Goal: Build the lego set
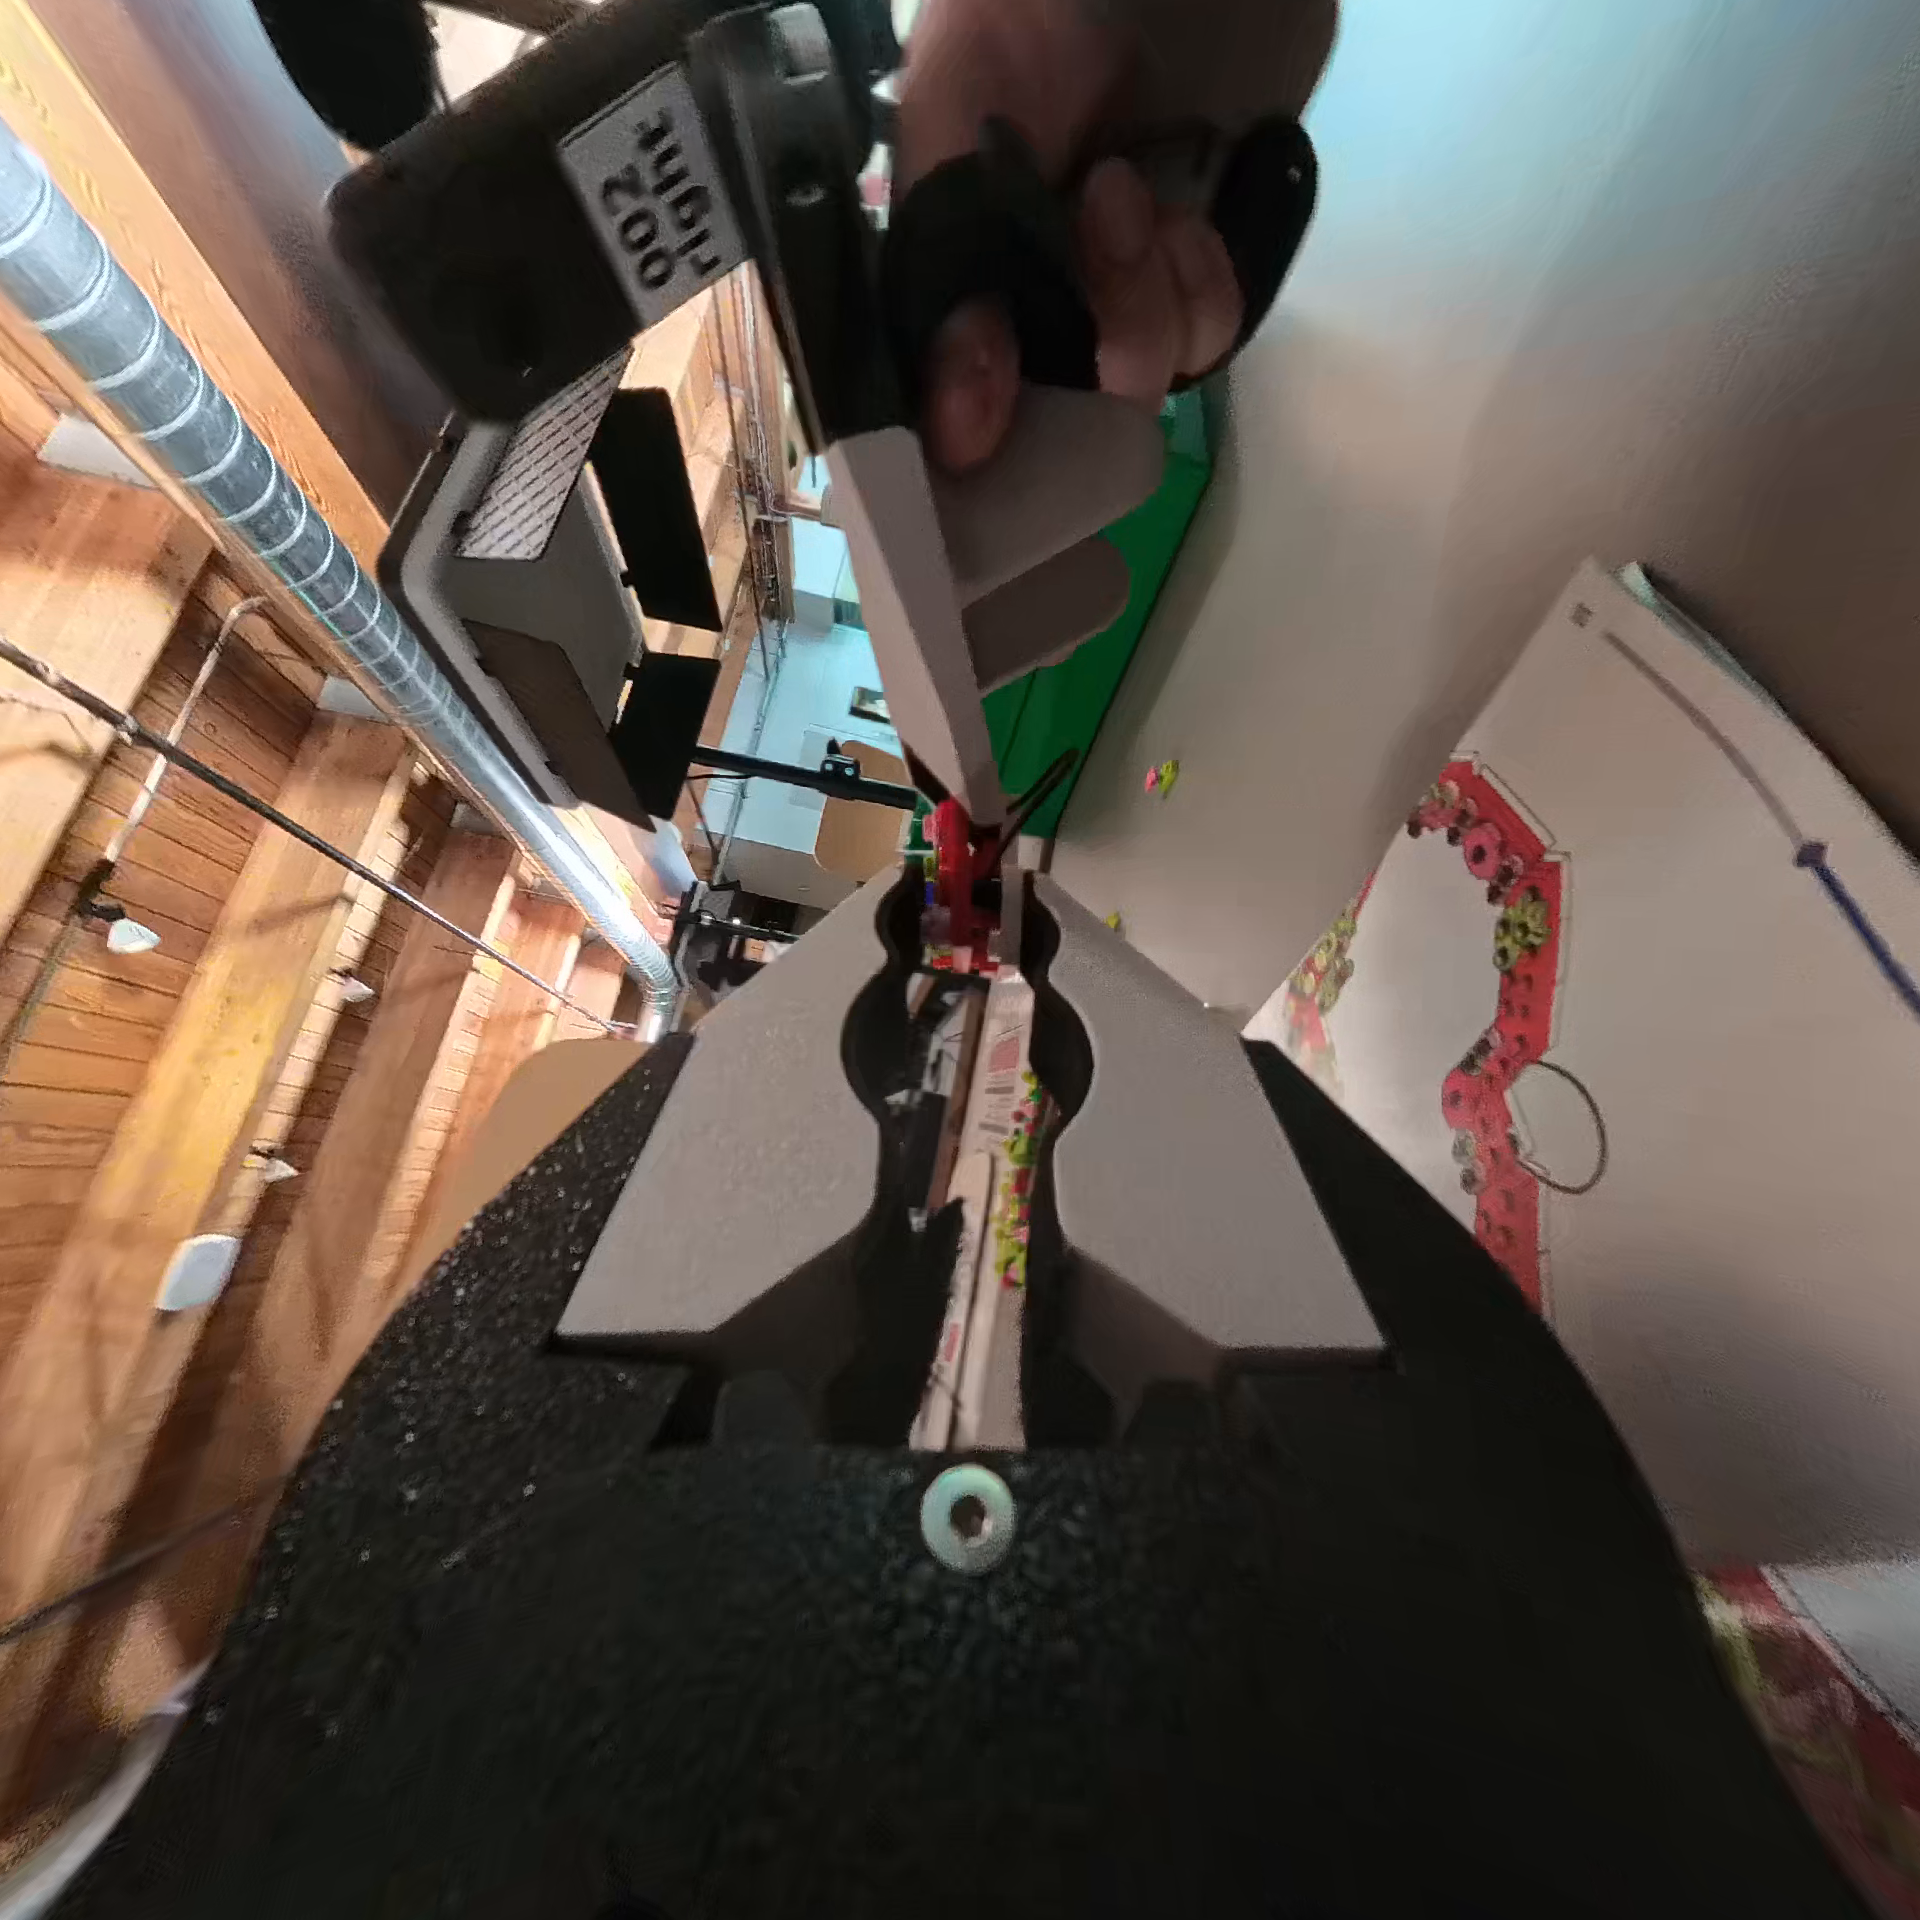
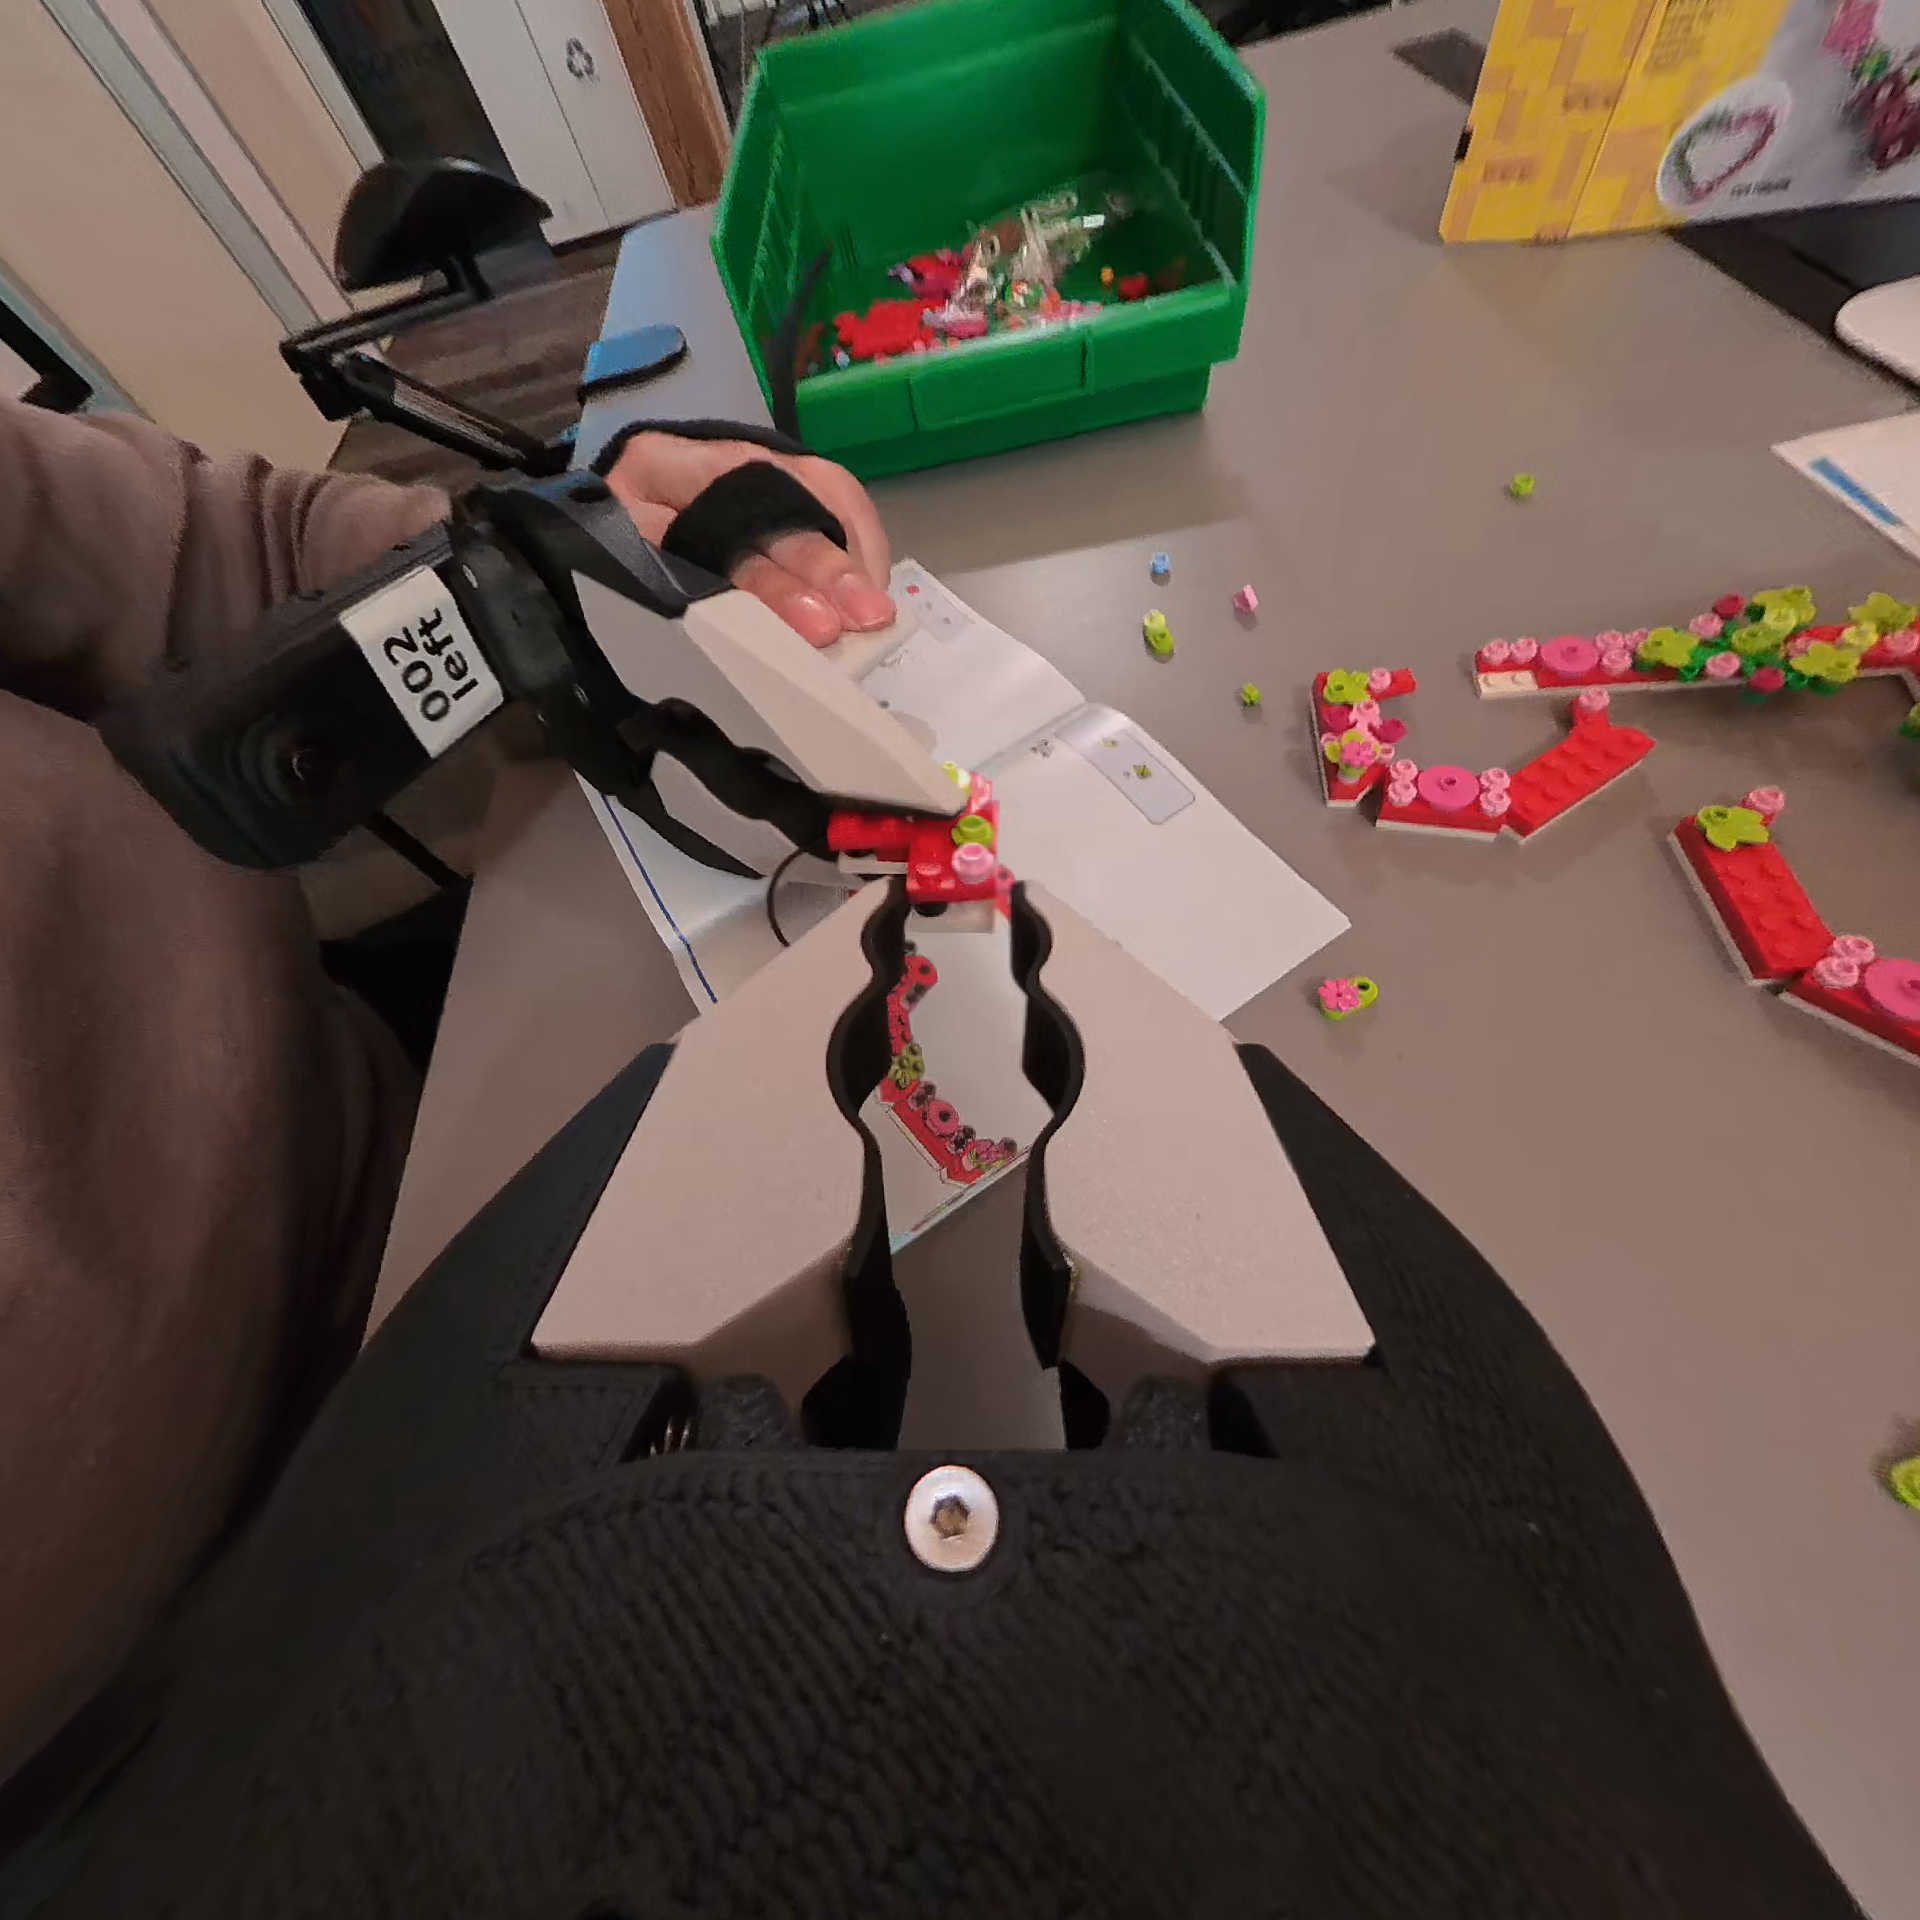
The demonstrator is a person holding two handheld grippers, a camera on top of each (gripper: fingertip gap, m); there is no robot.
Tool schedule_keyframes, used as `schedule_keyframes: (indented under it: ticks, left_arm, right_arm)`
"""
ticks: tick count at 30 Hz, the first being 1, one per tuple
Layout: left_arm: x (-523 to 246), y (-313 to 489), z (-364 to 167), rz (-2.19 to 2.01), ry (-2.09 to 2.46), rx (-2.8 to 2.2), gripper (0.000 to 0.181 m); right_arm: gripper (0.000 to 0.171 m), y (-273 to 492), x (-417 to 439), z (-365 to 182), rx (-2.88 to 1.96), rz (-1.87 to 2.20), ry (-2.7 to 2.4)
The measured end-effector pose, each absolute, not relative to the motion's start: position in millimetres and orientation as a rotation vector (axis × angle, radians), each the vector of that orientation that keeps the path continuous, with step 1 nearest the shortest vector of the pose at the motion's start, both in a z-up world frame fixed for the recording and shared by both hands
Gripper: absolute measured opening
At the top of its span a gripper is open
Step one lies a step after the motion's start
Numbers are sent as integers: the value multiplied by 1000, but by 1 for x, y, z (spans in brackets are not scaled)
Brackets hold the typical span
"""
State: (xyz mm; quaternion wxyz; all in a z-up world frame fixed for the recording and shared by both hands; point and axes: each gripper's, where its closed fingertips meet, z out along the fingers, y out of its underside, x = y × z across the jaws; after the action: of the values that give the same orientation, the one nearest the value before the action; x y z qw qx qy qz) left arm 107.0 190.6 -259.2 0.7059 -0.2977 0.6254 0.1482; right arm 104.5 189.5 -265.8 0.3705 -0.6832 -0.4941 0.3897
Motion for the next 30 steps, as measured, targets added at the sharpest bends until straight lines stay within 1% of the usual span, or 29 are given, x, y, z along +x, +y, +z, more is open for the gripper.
schedule_keyframes:
  ticks: [2, 4, 5, 9, 14, 18, 20, 24, 26, 30]
  left_arm:
    - [106, 188, -253, 233, 1359, -705, 15]
    - [107, 184, -250, 106, 1346, -746, 15]
    - [108, 181, -249, 35, 1344, -767, 15]
    - [111, 171, -249, -229, 1354, -835, 15]
    - [113, 157, -246, -494, 1350, -870, 16]
    - [113, 151, -244, -621, 1343, -891, 16]
    - [114, 150, -246, -650, 1350, -902, 16]
    - [114, 150, -249, -692, 1355, -923, 16]
    - [115, 151, -250, -710, 1353, -933, 16]
    - [115, 152, -252, -725, 1360, -945, 16]
  right_arm:
    - [29, 192, 108, -257, -1686, 996, -1261]
    - [34, 190, 111, -247, -1594, 1006, -1270]
    - [40, 188, 113, -242, -1533, 988, -1290]
    - [44, 166, 115, -235, -1275, 844, -1461]
    - [37, 152, 109, -237, -1127, 679, -1553]
    - [26, 148, 104, -243, -1105, 653, -1576]
    - [22, 149, 104, -245, -1108, 664, -1568]
    - [20, 148, 105, -247, -1120, 733, -1535]
    - [16, 149, 105, -247, -1124, 758, -1510]
    - [15, 151, 105, -249, -1127, 771, -1498]
